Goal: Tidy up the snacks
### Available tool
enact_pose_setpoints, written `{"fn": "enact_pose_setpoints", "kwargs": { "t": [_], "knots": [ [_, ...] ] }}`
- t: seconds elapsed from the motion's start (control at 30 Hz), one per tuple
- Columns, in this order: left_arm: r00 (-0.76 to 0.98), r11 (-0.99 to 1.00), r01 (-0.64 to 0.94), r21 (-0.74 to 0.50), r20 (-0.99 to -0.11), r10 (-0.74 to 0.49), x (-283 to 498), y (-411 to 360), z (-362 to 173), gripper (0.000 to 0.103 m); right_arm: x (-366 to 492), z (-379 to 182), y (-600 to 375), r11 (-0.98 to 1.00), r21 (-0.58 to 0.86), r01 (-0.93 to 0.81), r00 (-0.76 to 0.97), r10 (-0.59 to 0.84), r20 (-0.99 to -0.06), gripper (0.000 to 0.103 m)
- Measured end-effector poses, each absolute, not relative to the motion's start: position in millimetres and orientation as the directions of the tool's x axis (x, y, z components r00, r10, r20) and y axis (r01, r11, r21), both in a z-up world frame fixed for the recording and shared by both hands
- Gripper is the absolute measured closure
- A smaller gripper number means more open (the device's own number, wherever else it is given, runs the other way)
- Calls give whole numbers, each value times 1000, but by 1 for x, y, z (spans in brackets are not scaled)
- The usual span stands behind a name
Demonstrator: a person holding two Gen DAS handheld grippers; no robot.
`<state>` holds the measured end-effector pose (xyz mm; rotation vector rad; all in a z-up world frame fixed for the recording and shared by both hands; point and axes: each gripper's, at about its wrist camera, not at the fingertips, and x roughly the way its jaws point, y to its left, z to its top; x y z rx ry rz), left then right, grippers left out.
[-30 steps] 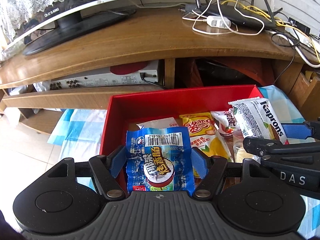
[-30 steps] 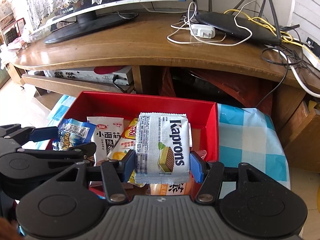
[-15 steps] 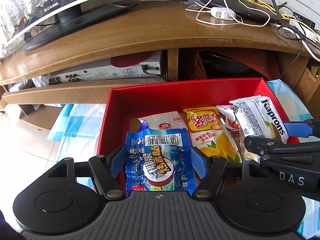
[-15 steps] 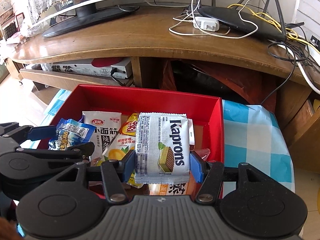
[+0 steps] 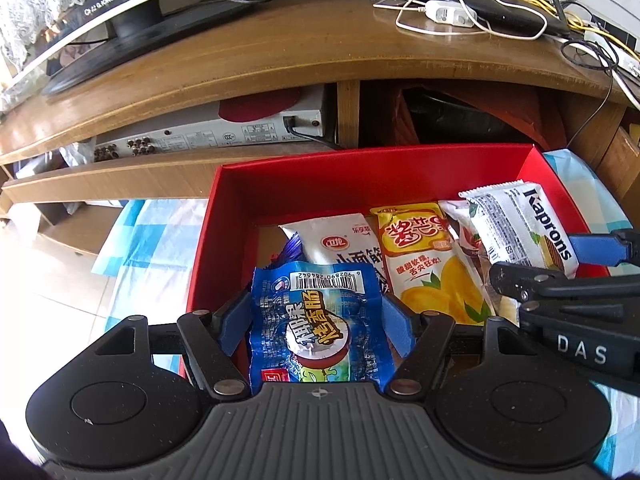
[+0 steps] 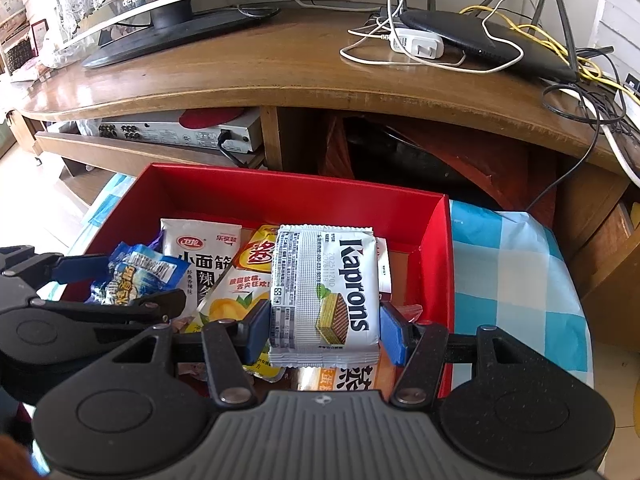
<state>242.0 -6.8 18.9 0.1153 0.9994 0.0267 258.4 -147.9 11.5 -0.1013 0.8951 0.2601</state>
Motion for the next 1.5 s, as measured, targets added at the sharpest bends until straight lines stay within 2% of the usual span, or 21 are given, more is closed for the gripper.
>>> {"fn": "enact_pose_setpoints", "kwargs": {
  "t": [0.4, 0.8, 1.2, 1.43, 1.5],
  "knots": [
    [532, 993, 39, 112, -843, 75, 244, -7, 15, 28, 261, 8, -148, 965, 16, -262, 593, 175, -786, 33],
    [529, 993, 42, 110, -846, 71, 238, -5, 18, 21, 258, 10, -152, 967, 23, -252, 588, 172, -791, 29],
    [571, 997, 26, 74, -819, 46, 217, 0, 41, 17, 237, 28, -164, 969, 74, -237, 597, 205, -775, 27],
    [600, 1000, 6, 21, -800, 13, 192, 6, 55, 2, 204, 47, -173, 968, 101, -229, 624, 226, -748, 26],
    [601, 1000, 4, 11, -800, 6, 185, 8, 57, 1, 193, 49, -175, 968, 101, -229, 628, 226, -745, 22]
  ]
}}
